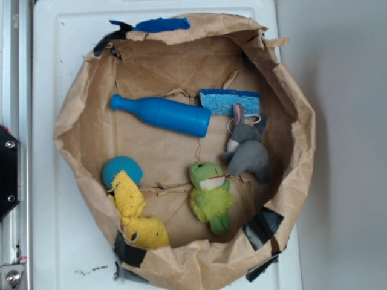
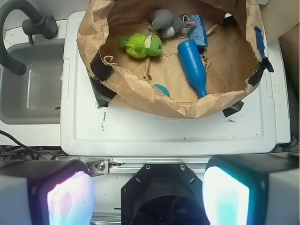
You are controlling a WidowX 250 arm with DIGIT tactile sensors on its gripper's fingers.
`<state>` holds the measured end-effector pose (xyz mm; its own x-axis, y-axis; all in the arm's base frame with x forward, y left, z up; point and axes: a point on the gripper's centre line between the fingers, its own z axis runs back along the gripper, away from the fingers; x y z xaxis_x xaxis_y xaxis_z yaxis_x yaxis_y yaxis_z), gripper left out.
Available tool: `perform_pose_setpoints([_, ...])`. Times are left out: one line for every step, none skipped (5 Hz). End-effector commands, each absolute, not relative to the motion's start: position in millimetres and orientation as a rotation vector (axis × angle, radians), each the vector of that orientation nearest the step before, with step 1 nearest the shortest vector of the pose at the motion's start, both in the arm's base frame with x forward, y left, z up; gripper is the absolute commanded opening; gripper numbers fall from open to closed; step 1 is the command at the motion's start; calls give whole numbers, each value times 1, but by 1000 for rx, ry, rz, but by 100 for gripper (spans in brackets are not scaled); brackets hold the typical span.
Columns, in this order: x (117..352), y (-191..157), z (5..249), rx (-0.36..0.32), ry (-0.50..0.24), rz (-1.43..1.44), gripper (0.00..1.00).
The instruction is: Grab the blue sponge.
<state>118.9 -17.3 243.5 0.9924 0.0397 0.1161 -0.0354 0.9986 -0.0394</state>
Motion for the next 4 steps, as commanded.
perform_pose_setpoints([119, -17, 244, -37, -117, 38, 100])
perform_pose_setpoints([152, -6, 254, -74, -137, 205, 100])
perform_pose_setpoints([202, -11, 239, -43, -137, 224, 100])
perform_pose_setpoints([251, 3, 225, -70, -166, 69, 100])
